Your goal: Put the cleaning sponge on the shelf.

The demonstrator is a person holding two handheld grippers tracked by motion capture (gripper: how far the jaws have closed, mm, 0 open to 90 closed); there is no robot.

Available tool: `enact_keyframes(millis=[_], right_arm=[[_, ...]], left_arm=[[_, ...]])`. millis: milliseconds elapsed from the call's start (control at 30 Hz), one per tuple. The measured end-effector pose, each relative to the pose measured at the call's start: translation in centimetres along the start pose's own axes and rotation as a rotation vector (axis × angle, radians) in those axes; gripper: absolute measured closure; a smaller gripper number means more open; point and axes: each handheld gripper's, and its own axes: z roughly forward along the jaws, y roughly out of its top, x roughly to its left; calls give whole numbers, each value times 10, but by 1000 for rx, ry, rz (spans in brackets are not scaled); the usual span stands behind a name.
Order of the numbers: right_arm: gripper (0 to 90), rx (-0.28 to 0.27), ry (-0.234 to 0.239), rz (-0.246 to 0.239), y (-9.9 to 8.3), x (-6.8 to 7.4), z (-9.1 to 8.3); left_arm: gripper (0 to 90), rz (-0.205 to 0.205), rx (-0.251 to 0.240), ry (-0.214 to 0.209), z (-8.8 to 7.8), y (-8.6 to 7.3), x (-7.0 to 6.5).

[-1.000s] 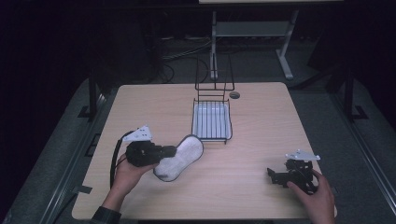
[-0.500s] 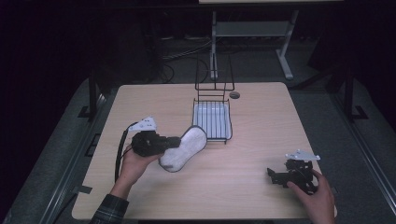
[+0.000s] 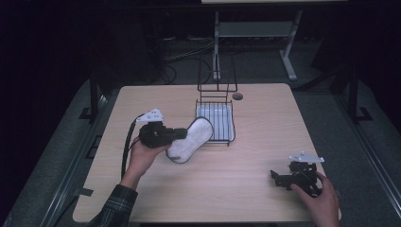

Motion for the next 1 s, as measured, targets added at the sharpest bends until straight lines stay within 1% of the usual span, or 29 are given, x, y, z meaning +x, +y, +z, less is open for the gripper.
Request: enact_keyframes(millis=[100,133,200,300,400,567,600,633,667,733,833,900,933,967,1000], right_arm=[[0,0,0,1,0,0,0],[0,0,0,1,0,0,0],[0,0,0,2,0,0,0],[0,1,0,2,0,0,0],[0,0,0,2,0,0,0],[0,-1,0,0,0,0,0],[0,0,0,1,0,0,0],[0,0,0,1,0,0,0],[0,0,0,1,0,0,0],[0,0,0,1,0,0,0],[0,0,0,1,0,0,0],[0,0,0,1,0,0,0],[0,0,0,1,0,0,0],[0,0,0,1,0,0,0],[0,0,0,1,0,0,0]], left_arm=[[826,-4,-7,4,2,2,3],[826,-11,-11,6,4,5,5],[827,-11,-17,1,5,8,9],[827,-12,-20,4,8,12,11],[827,-14,-35,4,14,17,16],[828,-22,-46,6,21,22,21],[827,-25,-50,6,25,24,23],[827,-25,-50,6,25,24,23],[828,-27,-62,7,27,25,25],[827,-22,-54,9,34,27,28],[828,-20,-56,10,41,30,31],[828,-20,-59,8,42,31,32],[828,-21,-73,8,46,33,35],[828,-21,-73,8,46,33,35],[828,-26,-73,10,50,34,38]])
